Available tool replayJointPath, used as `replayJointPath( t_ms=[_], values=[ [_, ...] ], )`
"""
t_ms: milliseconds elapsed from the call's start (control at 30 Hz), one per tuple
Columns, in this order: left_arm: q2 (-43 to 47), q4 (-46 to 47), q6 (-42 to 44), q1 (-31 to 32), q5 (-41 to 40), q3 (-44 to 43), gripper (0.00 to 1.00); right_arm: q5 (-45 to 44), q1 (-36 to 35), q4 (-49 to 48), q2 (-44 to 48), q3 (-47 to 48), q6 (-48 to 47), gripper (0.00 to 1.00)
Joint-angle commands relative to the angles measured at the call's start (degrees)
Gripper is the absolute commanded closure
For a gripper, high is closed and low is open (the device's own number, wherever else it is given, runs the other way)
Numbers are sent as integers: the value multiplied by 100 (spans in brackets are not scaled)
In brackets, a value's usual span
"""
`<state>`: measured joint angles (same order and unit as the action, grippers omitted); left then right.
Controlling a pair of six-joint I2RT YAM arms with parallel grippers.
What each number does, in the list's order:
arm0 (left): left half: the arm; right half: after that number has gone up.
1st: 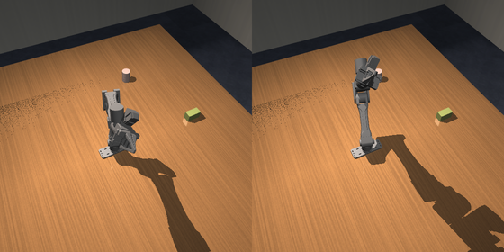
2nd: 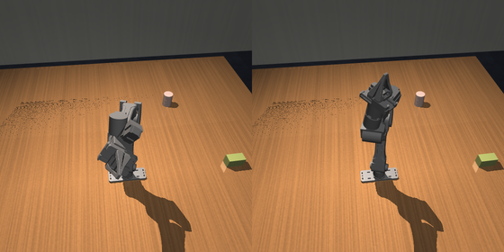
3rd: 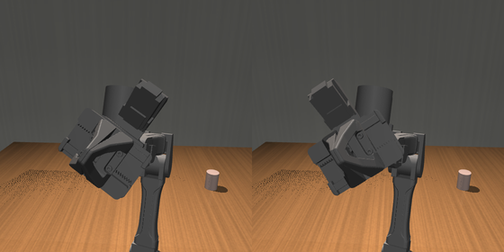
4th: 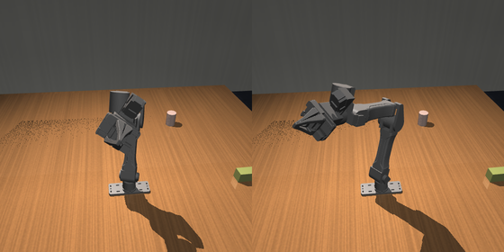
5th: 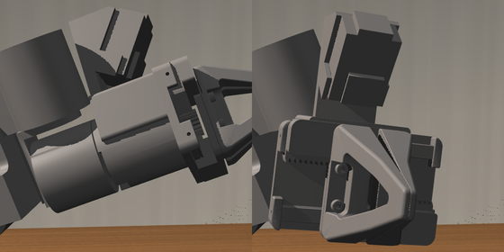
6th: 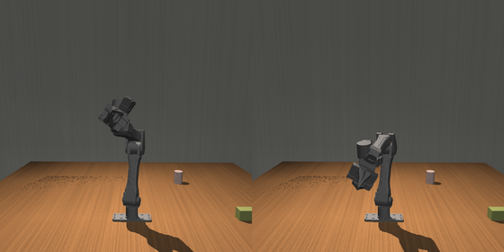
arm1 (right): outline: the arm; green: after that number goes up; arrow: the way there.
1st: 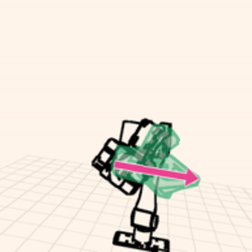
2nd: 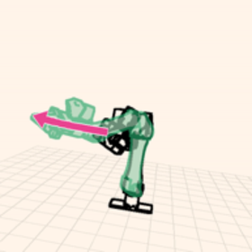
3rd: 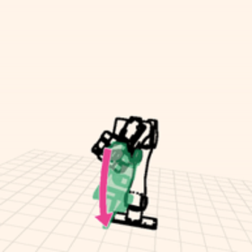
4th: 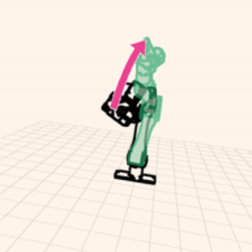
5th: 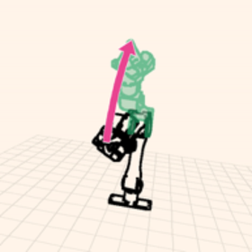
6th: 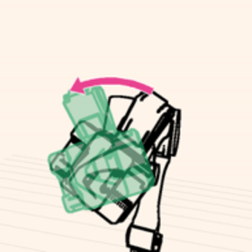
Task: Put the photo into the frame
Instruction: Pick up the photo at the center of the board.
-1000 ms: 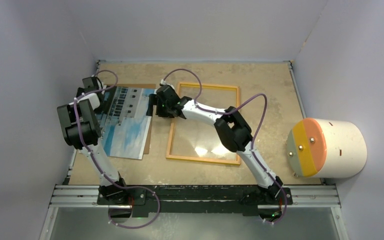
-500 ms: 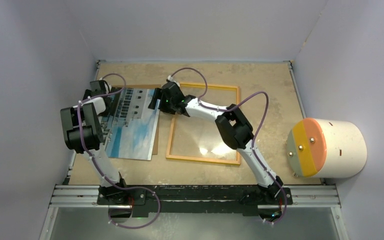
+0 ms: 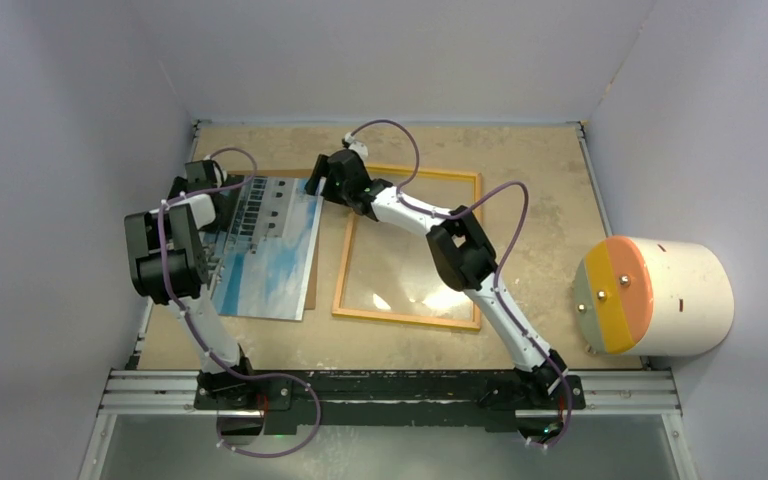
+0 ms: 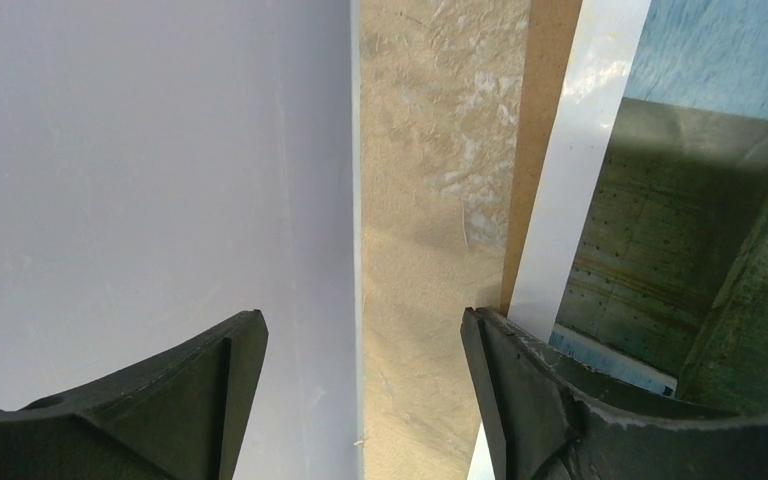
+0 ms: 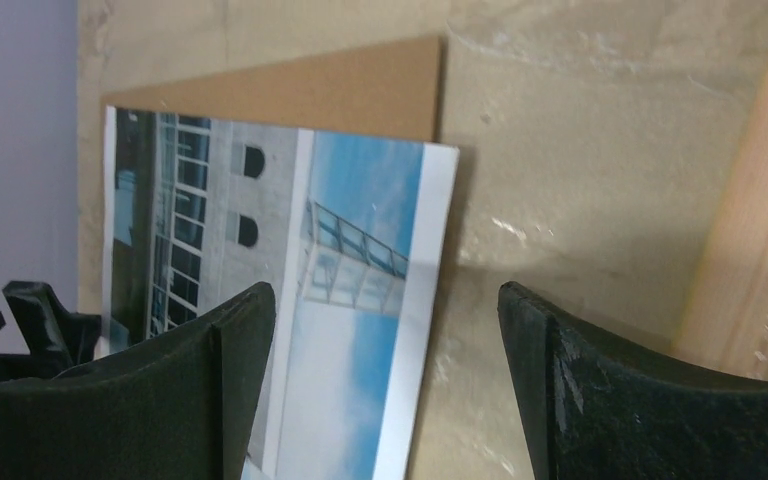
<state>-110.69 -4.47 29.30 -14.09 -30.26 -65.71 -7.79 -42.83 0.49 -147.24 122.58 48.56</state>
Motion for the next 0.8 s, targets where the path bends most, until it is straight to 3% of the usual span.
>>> replayJointPath(
  t_ms=[0,767],
  values=[
    [-341,-57,25,46,320,170,23,-303,26,548,-616,365,-196,16],
    [-523,106,208,46,314,217,23,1021,213,-958,-694,-15,436,25]
  ],
)
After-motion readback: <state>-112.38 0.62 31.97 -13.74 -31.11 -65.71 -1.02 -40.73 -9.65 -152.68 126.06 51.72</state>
